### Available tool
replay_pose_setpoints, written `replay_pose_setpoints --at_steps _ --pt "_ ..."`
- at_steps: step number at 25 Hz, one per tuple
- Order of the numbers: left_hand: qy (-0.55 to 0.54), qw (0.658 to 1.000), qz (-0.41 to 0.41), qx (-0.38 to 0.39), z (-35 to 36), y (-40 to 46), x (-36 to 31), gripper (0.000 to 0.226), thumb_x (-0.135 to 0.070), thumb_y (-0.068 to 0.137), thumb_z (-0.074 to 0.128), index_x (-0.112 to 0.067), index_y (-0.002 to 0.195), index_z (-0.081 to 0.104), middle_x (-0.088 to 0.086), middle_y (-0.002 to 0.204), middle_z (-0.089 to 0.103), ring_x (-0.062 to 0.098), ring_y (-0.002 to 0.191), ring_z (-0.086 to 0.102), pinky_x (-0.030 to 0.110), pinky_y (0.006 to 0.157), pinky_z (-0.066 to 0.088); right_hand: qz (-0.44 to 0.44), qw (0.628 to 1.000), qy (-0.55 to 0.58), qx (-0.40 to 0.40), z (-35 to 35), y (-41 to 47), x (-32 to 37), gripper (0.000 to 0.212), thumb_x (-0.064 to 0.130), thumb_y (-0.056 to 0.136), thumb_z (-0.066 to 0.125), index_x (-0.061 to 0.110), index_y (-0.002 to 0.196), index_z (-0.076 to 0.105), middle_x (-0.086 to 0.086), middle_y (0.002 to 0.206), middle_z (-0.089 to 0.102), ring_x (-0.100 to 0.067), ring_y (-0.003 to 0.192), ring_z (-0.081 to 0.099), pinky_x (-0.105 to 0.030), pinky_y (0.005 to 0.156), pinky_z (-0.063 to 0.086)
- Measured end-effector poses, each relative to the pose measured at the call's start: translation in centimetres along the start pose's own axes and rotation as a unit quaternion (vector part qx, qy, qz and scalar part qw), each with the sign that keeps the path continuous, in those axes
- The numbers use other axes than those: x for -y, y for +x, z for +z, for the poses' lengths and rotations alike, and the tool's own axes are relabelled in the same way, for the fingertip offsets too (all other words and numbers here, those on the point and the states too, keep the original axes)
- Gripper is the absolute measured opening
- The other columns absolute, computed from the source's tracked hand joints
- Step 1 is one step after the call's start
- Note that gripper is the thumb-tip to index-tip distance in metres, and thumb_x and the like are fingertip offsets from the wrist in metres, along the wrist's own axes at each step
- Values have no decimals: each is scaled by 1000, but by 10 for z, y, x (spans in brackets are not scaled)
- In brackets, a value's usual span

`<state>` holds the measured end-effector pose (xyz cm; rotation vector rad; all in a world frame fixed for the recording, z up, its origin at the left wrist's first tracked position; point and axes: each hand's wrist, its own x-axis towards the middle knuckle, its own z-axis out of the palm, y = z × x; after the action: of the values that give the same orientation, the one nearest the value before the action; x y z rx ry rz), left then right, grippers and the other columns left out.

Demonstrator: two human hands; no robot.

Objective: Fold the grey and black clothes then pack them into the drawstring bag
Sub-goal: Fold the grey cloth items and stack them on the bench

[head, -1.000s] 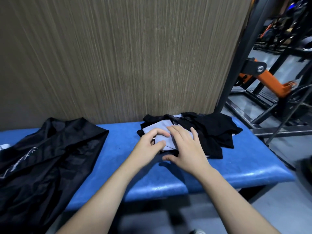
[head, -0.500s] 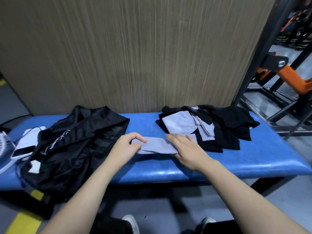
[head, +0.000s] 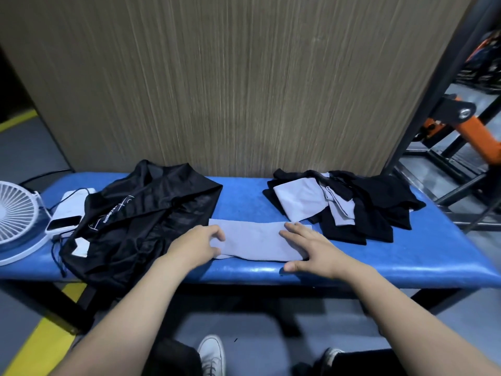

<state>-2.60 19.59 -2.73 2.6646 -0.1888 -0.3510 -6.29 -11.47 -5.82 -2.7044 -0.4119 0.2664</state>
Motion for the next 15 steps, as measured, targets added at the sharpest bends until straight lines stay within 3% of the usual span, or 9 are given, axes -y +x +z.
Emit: replay_pose_setpoints --at_steps 2,5,8,11,15 --pt "30 997 9 -73 1 1 -5 28 -45 88 66 -44 114 57 -9 107 39 10 99 46 28 72 40 17 997 40 -57 -6 -6 -4 88 81 73 56 37 148 42 13 160 23 -10 147 21 -28 120 18" --pt "49 973 123 -191 9 5 -17 37 -52 86 65 -41 120 58 -10 105 32 12 100 33 29 82 41 36 992 -4 -123 -14 -16 -10 63 58 84 68 38 141 52 8 146 37 -13 132 38 -24 109 31" --pt "45 970 195 -137 24 12 -27 48 -60 86 60 -43 131 54 -16 119 33 9 115 32 31 103 34 79 989 -1 -124 -18 -22 -16 65 57 82 71 39 141 50 8 122 44 -13 115 43 -24 100 37" --pt "100 980 163 -54 39 17 -26 74 -81 79 37 -46 144 42 -13 144 30 11 137 25 30 114 24 99 989 -9 -107 -19 -20 -19 68 60 79 72 45 141 48 10 106 41 -11 104 42 -26 95 40" --pt "146 977 157 -11 54 23 -18 94 -90 70 7 -49 154 11 -12 166 -3 10 152 -8 32 123 -1 107 992 -2 -68 -20 -12 -16 71 58 73 77 46 138 49 6 108 39 -14 104 40 -27 94 40"
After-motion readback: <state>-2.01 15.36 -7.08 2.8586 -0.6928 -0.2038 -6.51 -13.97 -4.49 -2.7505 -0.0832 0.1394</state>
